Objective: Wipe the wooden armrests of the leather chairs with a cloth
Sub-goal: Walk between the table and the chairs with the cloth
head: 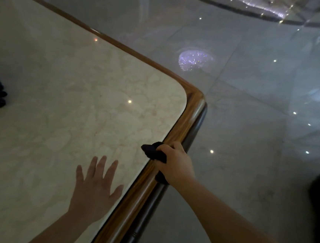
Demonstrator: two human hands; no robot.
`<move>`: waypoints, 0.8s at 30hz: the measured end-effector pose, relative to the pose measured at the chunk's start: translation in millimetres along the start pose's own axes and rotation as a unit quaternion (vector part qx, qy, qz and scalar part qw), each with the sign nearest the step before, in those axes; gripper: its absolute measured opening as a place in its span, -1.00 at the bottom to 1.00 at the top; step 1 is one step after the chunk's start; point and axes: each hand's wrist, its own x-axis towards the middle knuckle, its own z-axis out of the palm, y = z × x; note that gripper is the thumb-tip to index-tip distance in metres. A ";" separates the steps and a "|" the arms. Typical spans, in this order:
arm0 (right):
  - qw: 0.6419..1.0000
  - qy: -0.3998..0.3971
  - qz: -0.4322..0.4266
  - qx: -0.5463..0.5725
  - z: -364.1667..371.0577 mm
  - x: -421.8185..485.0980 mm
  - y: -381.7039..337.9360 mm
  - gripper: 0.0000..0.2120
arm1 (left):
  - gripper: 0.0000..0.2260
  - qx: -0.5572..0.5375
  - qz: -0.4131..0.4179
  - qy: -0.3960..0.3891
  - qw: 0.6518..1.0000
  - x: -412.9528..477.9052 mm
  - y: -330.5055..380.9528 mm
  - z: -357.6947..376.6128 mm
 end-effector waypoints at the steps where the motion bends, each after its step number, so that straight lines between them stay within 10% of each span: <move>1: 1.000 0.009 0.005 0.010 -12.9 -10.3 -2.3 -0.70 | -0.30 -0.001 0.010 0.007 1.000 -6.0 6.4 -12.4; 24: 0.929 0.275 0.232 0.083 -214.9 -326.9 -14.9 -0.73 | -0.31 -0.015 0.285 0.088 0.954 -160.4 182.4 -204.7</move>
